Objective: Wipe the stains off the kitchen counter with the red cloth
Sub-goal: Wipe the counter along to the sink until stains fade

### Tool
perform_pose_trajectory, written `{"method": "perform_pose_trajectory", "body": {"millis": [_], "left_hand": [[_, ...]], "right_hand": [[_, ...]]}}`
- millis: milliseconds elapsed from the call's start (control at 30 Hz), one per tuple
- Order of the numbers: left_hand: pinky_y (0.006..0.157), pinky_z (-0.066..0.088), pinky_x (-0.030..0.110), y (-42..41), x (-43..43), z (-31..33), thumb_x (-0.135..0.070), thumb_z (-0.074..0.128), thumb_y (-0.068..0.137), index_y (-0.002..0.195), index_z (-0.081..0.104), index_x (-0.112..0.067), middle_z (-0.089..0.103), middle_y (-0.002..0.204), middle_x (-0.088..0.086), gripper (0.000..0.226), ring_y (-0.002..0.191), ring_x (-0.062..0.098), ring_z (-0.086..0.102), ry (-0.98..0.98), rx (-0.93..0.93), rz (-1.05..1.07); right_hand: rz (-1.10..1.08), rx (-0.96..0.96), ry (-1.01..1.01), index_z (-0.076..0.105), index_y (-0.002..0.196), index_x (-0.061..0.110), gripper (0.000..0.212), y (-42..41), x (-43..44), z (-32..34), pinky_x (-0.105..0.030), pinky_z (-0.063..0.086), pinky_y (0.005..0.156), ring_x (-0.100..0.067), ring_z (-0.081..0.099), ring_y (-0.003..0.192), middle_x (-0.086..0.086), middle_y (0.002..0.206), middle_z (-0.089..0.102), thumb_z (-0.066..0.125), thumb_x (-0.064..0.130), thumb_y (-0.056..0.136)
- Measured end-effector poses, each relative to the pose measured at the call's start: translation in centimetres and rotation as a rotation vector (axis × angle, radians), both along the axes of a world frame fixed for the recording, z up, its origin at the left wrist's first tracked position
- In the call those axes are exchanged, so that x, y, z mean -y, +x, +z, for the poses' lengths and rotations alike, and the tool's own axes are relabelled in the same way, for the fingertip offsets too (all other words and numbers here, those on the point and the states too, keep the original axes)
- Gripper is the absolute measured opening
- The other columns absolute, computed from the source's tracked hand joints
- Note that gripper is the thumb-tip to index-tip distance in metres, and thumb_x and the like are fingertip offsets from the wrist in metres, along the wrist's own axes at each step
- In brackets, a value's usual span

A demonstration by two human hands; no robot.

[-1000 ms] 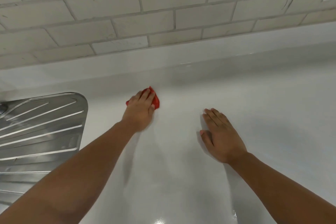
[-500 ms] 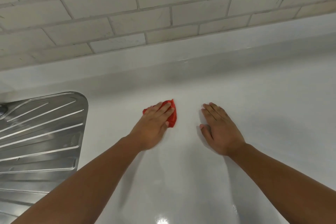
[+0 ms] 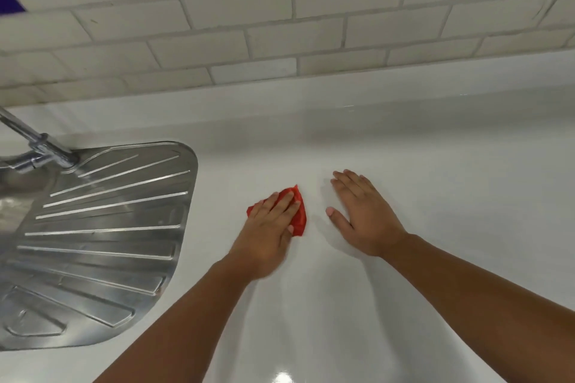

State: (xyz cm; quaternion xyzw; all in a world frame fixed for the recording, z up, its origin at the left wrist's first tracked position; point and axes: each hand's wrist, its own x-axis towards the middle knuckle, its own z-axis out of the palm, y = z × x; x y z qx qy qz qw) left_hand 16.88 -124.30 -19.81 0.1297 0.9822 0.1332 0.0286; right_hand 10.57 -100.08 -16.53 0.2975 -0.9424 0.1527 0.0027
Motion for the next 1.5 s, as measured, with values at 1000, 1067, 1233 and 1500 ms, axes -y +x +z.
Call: {"method": "perform_pose_trajectory", "body": {"millis": [1000,1067,1233,1500], "left_hand": [[0.121,0.011,0.037,-16.9,14.9,0.0,-0.020,0.034,0.104,0.153,0.027,-0.010,0.020,0.162,0.005,0.050,0.149,0.025,0.015,-0.044,-0.023,0.538],[0.121,0.009,0.037,-18.9,15.4,-0.1,-0.020,0.032,0.105,0.153,0.026,-0.011,0.018,0.163,0.003,0.050,0.150,0.023,0.013,-0.046,-0.007,0.552],[0.121,0.009,0.037,-21.7,12.9,0.4,-0.016,0.033,0.103,0.152,0.029,-0.009,0.022,0.162,0.004,0.050,0.150,0.025,0.014,-0.030,-0.079,0.492],[0.121,0.000,0.033,-26.3,0.2,0.9,-0.015,0.032,0.103,0.155,0.023,-0.016,0.017,0.163,-0.001,0.053,0.151,0.019,0.008,0.050,-0.028,0.220]], "right_hand": [[-0.081,-0.041,0.039,0.032,0.150,0.013,0.079,-12.3,8.0,-1.4,-0.033,0.006,0.121,-0.019,0.014,0.148,-0.002,0.159,0.025,0.008,0.057,0.089],[-0.091,-0.039,0.040,0.031,0.150,0.013,0.080,-13.4,7.8,-1.4,-0.033,0.005,0.121,-0.017,0.011,0.149,-0.001,0.160,0.023,0.007,0.058,0.089],[-0.113,-0.042,0.034,0.031,0.150,0.014,0.079,-15.6,6.7,-1.3,-0.032,0.005,0.121,-0.015,0.010,0.149,0.000,0.160,0.023,0.009,0.059,0.089],[-0.148,-0.045,0.027,0.034,0.149,0.014,0.075,-16.0,3.6,-0.7,-0.030,0.007,0.120,-0.015,0.012,0.148,0.000,0.159,0.026,0.015,0.057,0.091]]}}
